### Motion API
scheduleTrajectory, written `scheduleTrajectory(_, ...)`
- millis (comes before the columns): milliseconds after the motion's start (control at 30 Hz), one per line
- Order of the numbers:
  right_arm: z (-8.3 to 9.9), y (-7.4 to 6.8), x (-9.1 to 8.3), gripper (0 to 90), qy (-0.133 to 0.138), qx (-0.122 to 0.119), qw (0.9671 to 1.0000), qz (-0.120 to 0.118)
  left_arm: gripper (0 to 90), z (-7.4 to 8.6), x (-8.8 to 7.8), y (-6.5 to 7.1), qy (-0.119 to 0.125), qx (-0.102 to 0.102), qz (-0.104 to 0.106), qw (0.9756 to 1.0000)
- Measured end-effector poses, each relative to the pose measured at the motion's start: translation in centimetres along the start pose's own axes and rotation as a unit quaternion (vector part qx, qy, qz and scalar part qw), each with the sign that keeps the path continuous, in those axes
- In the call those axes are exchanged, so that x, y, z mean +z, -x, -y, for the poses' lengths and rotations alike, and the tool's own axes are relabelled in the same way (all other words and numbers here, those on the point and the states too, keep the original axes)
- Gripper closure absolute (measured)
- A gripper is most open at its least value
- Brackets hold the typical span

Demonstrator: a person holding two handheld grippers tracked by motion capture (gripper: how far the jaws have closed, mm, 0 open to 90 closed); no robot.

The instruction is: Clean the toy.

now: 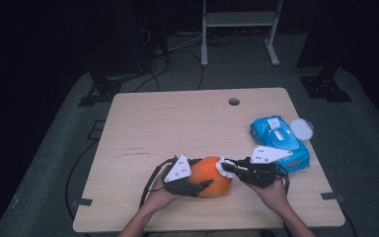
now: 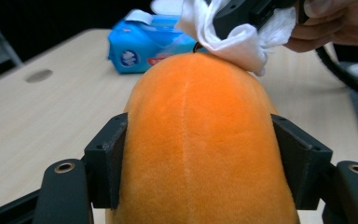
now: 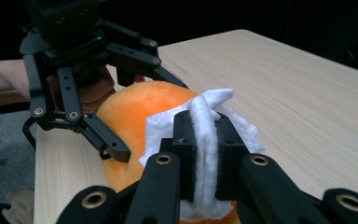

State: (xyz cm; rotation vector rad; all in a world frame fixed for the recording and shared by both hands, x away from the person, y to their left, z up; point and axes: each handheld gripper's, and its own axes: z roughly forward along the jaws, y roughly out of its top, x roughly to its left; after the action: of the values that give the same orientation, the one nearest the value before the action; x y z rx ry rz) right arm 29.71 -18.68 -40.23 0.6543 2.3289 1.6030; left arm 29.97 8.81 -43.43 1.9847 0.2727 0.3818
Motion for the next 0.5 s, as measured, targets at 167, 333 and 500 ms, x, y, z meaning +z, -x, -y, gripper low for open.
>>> scheduleTrajectory(167,1.4,1.0,0.1,80.9,-0.021,0.032,0.9992,-0.005,11.1,1.0,-0.1,-1.0,-0.007,-0.078,0.043,0.9961)
scheduleTrajectory(333,1.3,-0.1,0.3,80.9,-0.026,0.014,0.9996,-0.004,11.3,1.1,0.2,-0.6,-0.013,-0.069,0.029,0.9971)
scheduleTrajectory(500,0.4,-1.1,1.1,80.8,-0.023,-0.006,0.9996,-0.017,20.3,1.0,0.0,-0.1,-0.014,-0.030,0.029,0.9990)
